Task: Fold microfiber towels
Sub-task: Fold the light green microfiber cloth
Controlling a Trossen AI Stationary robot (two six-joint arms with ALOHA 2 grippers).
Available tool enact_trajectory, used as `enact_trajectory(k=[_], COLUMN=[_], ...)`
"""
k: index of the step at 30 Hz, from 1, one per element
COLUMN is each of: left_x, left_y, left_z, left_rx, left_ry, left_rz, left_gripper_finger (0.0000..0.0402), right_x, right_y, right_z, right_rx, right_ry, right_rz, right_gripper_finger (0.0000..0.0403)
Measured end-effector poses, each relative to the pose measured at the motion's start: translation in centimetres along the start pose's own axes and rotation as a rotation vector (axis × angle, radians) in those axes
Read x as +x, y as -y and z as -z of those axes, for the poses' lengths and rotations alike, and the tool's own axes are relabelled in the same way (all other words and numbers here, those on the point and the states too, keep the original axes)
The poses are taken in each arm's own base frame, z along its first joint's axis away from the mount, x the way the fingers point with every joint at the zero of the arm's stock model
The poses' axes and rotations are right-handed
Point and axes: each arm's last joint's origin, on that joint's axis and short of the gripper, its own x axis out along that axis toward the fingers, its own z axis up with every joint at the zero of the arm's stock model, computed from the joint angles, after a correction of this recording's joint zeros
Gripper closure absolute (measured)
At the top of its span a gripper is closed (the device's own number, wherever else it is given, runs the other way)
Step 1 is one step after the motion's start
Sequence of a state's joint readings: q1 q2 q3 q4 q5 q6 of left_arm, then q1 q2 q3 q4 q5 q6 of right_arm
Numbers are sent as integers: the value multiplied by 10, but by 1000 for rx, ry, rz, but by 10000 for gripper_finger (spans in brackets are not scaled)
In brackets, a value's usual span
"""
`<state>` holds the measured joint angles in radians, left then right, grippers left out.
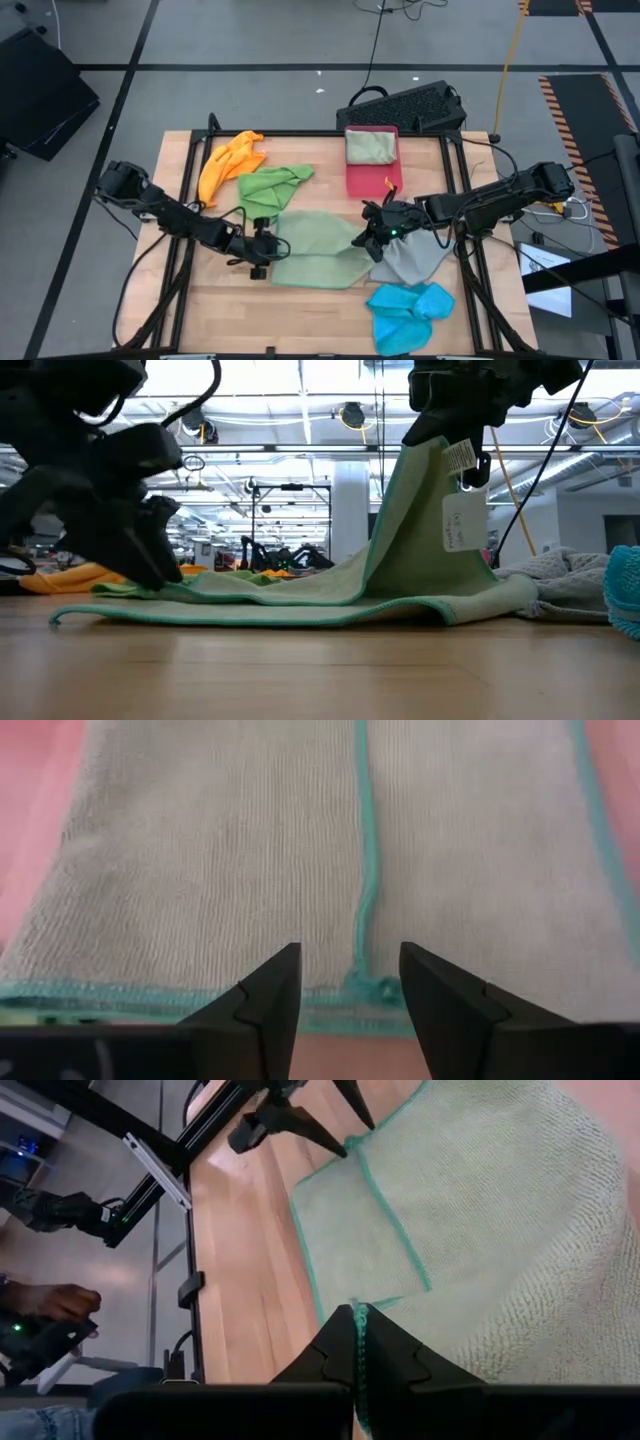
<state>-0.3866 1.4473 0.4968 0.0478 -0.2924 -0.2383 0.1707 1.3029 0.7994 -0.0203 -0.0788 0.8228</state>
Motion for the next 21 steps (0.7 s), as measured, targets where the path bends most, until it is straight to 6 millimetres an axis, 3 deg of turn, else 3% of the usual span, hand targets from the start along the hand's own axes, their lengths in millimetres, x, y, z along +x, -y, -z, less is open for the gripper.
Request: enact_trajectory(k=[10, 21], left_x=[-5, -8], left_y=[-8, 1], left_z=[4, 9], left_rx=[-69, 175], left_ry=[-59, -84], left_rz=[-49, -6], left_gripper_finger=[229, 229], right_x=[0, 0], right_y=[1, 1], right_z=[0, 0], right_rx=[4, 17], right_ry=[-5, -5], right_rz=[6, 5], right_gripper_finger=[403, 403])
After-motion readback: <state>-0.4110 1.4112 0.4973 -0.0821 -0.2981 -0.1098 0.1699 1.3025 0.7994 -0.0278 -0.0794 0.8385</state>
